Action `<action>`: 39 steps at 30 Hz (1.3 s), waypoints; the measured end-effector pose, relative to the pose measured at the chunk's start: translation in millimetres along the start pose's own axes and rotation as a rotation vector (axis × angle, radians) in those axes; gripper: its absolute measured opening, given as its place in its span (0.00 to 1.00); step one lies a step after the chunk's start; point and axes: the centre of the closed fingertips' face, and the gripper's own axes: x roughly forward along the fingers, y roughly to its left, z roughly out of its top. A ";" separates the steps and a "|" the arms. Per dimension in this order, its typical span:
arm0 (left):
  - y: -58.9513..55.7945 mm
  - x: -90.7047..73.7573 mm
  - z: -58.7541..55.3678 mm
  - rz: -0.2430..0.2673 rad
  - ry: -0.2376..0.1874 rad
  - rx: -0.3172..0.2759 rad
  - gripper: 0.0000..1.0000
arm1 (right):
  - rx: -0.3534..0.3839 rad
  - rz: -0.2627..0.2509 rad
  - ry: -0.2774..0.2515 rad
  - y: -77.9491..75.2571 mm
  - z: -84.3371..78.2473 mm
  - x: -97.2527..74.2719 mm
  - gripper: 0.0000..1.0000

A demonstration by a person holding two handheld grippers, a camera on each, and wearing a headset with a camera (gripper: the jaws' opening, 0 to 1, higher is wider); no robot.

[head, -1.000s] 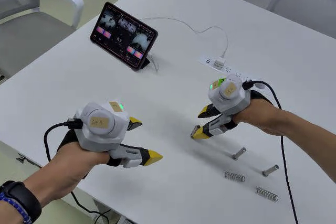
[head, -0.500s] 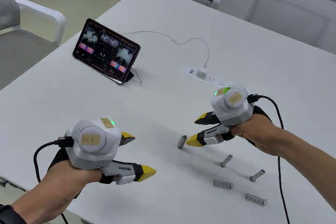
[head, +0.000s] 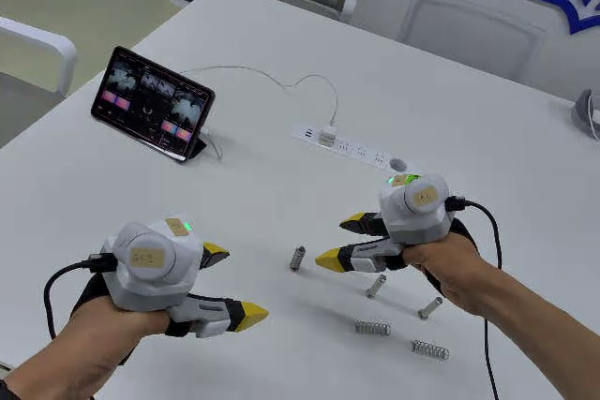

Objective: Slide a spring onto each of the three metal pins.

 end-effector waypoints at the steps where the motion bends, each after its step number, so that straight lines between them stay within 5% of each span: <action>1: -1.5 0.9 1.5 -0.004 0.000 0.003 0.62 | 0.009 -0.009 -0.013 0.2 0.3 -3.2 0.52; 21: -21.1 20.4 10.1 -0.061 0.014 0.036 0.64 | 0.135 -0.067 -0.101 17.4 -23.9 -39.5 0.59; 39: -40.3 46.2 17.9 -0.118 0.023 0.033 0.65 | 0.229 -0.143 -0.123 27.1 -74.3 -75.2 0.64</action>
